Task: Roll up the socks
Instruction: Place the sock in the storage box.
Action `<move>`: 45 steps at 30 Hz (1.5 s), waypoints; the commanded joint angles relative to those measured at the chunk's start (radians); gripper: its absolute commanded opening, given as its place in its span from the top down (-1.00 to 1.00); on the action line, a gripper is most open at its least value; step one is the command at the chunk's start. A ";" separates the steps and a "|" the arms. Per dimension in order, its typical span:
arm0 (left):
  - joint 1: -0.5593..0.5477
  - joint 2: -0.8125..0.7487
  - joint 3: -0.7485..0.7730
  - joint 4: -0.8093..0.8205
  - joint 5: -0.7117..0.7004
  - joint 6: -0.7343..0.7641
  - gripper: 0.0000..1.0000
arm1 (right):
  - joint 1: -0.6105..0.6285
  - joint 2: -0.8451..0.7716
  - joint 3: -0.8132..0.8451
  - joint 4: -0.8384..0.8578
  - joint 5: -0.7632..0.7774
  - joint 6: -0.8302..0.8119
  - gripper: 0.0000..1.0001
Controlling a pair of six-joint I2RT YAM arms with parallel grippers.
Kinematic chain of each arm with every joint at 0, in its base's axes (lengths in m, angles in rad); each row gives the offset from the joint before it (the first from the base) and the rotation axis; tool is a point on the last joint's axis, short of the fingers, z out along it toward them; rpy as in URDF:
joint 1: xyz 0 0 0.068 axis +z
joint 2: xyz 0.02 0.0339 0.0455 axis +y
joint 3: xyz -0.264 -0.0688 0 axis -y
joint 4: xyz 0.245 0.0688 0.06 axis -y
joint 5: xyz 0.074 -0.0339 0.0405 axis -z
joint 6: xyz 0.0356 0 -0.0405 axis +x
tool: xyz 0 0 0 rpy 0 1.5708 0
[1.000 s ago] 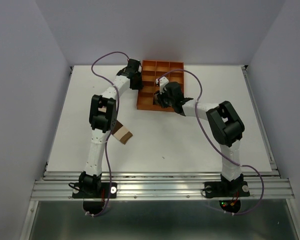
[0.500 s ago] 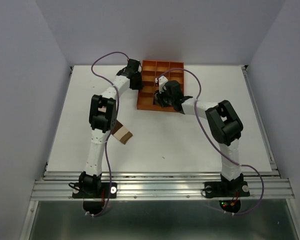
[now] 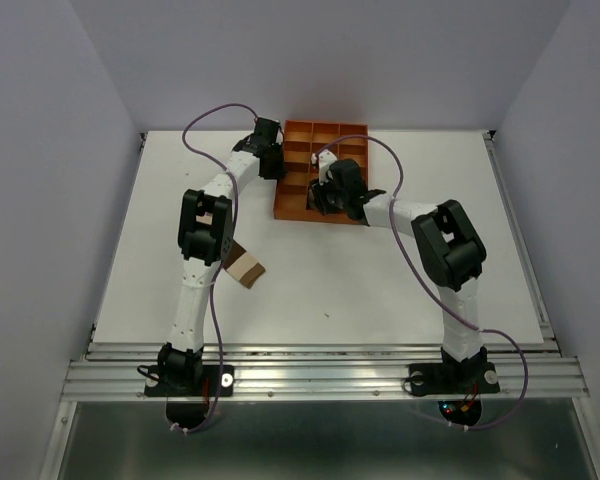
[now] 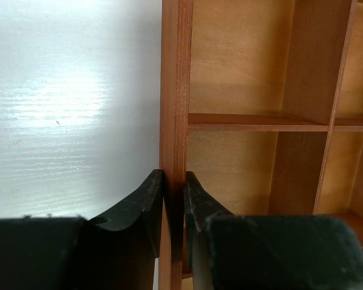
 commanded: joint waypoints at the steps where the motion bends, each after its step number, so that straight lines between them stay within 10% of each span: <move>1: 0.020 -0.027 -0.024 0.032 0.024 -0.071 1.00 | 0.016 0.002 0.031 -0.231 0.000 0.014 0.14; 24: 0.018 -0.021 -0.027 0.036 0.032 -0.079 1.00 | 0.016 -0.127 0.173 -0.277 0.017 -0.012 -0.26; 36: 0.020 -0.029 -0.037 0.045 0.045 -0.059 1.00 | 0.016 -0.046 0.258 -0.252 0.273 0.114 0.60; 45: 0.018 -0.036 -0.049 0.050 0.049 -0.045 1.00 | 0.016 0.046 0.342 -0.208 0.252 0.093 0.74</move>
